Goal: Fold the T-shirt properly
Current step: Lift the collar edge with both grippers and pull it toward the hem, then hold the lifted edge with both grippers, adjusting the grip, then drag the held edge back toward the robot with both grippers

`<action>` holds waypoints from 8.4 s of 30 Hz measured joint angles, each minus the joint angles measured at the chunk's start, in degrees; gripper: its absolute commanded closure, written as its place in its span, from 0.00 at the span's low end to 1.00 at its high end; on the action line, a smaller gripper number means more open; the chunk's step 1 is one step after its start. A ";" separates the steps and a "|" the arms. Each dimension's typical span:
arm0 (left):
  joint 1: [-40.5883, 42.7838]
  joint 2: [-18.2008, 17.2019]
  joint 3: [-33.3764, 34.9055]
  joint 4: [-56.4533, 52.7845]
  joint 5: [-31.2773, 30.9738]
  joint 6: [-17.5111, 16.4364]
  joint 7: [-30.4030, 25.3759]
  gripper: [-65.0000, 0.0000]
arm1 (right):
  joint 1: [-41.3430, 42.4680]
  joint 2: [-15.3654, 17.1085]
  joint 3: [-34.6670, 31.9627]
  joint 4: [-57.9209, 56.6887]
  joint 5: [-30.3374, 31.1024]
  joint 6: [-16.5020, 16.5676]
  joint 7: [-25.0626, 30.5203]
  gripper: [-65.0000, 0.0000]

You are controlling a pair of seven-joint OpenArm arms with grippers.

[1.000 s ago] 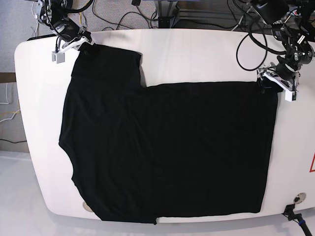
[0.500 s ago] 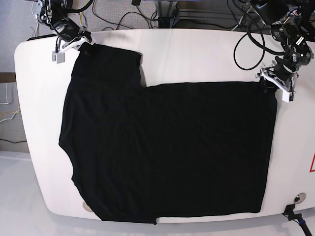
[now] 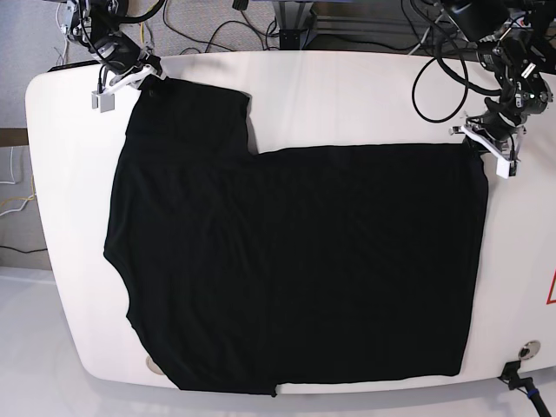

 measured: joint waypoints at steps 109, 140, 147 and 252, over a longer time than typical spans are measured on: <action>-3.06 -13.42 13.03 12.61 -5.14 -0.37 -8.00 0.39 | 35.87 11.58 -4.59 -3.19 -28.85 -0.22 -4.44 0.35; -2.05 -9.66 14.95 7.87 6.45 -0.04 -20.22 0.39 | 34.80 7.63 -3.13 -25.20 -44.74 9.90 13.38 0.54; -2.71 -9.68 14.27 3.41 6.34 -0.22 -20.35 0.39 | 34.80 6.36 -2.95 -25.18 -43.82 10.10 13.64 1.00; 24.96 -9.18 9.29 13.97 17.27 -0.35 -24.85 0.94 | 1.18 1.77 4.72 -2.16 -40.85 11.85 18.60 1.00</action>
